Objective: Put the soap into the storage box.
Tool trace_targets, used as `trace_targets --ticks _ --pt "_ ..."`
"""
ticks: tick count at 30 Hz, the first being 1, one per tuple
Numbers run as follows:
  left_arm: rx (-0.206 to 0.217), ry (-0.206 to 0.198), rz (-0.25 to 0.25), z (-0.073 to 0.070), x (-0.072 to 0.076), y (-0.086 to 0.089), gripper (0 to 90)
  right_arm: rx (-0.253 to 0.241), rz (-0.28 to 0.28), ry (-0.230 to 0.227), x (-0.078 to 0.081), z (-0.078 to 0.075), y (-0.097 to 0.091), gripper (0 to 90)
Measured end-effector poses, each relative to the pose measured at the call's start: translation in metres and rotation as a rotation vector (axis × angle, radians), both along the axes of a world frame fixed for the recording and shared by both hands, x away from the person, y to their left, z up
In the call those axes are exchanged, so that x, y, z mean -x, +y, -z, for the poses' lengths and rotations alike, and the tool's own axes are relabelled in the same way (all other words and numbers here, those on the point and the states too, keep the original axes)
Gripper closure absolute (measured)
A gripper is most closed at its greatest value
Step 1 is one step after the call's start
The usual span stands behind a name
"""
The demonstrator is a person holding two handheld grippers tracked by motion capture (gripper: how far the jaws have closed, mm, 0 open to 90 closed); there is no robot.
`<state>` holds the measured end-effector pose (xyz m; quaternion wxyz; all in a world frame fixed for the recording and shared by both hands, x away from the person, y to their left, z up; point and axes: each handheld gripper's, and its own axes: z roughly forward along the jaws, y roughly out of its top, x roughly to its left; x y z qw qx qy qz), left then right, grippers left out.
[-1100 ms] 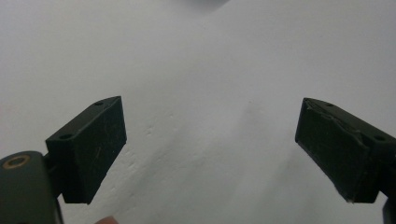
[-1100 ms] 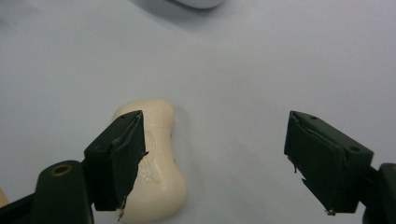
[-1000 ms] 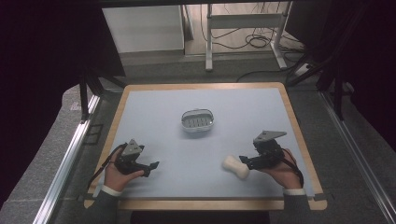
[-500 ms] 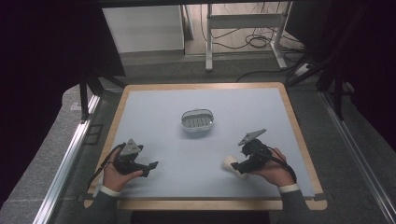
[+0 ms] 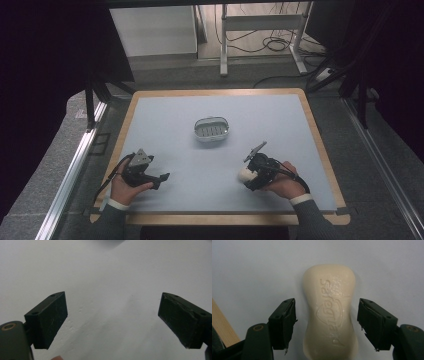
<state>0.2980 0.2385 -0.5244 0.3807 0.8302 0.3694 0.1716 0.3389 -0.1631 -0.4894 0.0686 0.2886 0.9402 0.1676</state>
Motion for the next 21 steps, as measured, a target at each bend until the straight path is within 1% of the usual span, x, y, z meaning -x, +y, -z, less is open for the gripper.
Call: trace_targets --ticks 5,9,11,12,13,14,18,19,21 --pt "0.000 0.001 0.001 0.000 0.000 0.000 9.3 0.015 0.000 0.017 -0.003 0.003 0.002 33.6" --pt "0.000 0.001 0.001 0.000 0.000 0.000 9.3 0.047 0.000 0.029 -0.006 0.005 0.005 36.9" --pt "0.000 0.001 0.001 0.000 0.000 0.000 9.3 0.054 -0.001 0.022 -0.006 0.005 0.007 42.1" --pt "0.000 0.000 0.001 0.000 0.000 0.000 9.3 0.069 -0.014 0.020 -0.005 0.006 0.009 44.2" --pt "0.002 0.001 -0.001 0.000 0.000 0.000 9.3 0.069 -0.014 0.020 -0.005 0.006 0.009 46.0" --pt "0.001 0.001 -0.001 0.001 0.000 0.000 9.3 0.082 -0.005 0.023 -0.006 0.006 0.010 48.3" --pt "0.003 0.000 -0.001 0.000 0.000 0.000 9.3 0.097 -0.008 0.034 -0.007 0.006 0.011 49.2" --pt "0.002 -0.001 -0.002 0.000 0.000 0.000 9.3 0.104 -0.017 0.026 -0.007 0.006 0.012 49.3" --pt "0.003 -0.001 -0.002 0.000 0.000 0.000 9.3 0.108 -0.001 0.025 -0.006 0.006 0.013 49.6"
